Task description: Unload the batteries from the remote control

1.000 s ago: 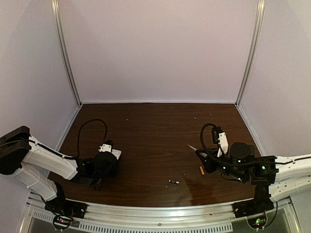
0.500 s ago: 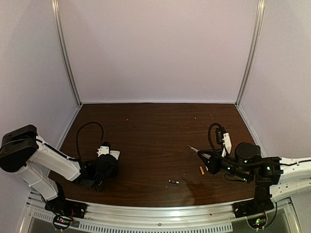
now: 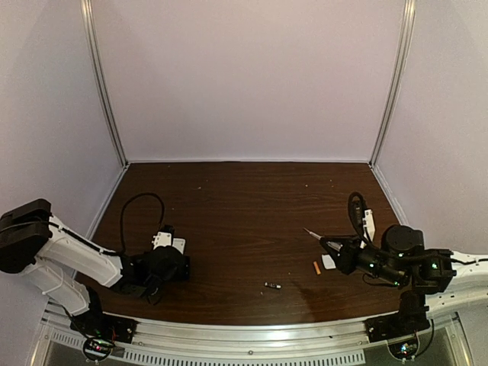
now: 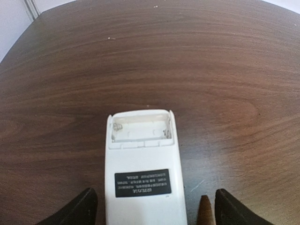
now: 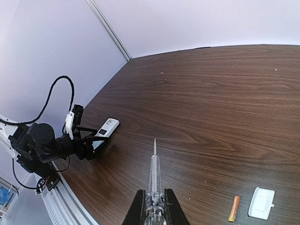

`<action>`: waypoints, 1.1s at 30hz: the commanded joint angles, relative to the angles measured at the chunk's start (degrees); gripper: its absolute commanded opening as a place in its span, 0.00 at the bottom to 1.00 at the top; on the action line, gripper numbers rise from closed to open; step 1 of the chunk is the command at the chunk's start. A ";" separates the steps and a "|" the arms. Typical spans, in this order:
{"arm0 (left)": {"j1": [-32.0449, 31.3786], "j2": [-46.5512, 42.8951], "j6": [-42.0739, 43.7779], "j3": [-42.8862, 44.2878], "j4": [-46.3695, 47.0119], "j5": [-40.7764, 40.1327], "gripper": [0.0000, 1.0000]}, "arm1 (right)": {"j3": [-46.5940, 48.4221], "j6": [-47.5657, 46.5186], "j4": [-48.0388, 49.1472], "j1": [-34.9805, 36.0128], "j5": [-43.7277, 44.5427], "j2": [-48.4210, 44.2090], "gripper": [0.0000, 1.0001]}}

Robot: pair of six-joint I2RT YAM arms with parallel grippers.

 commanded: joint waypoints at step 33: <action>-25.03 -0.02 58.26 23.48 0.41 20.06 0.77 | -1.46 1.18 5.49 0.08 -31.55 7.55 0.00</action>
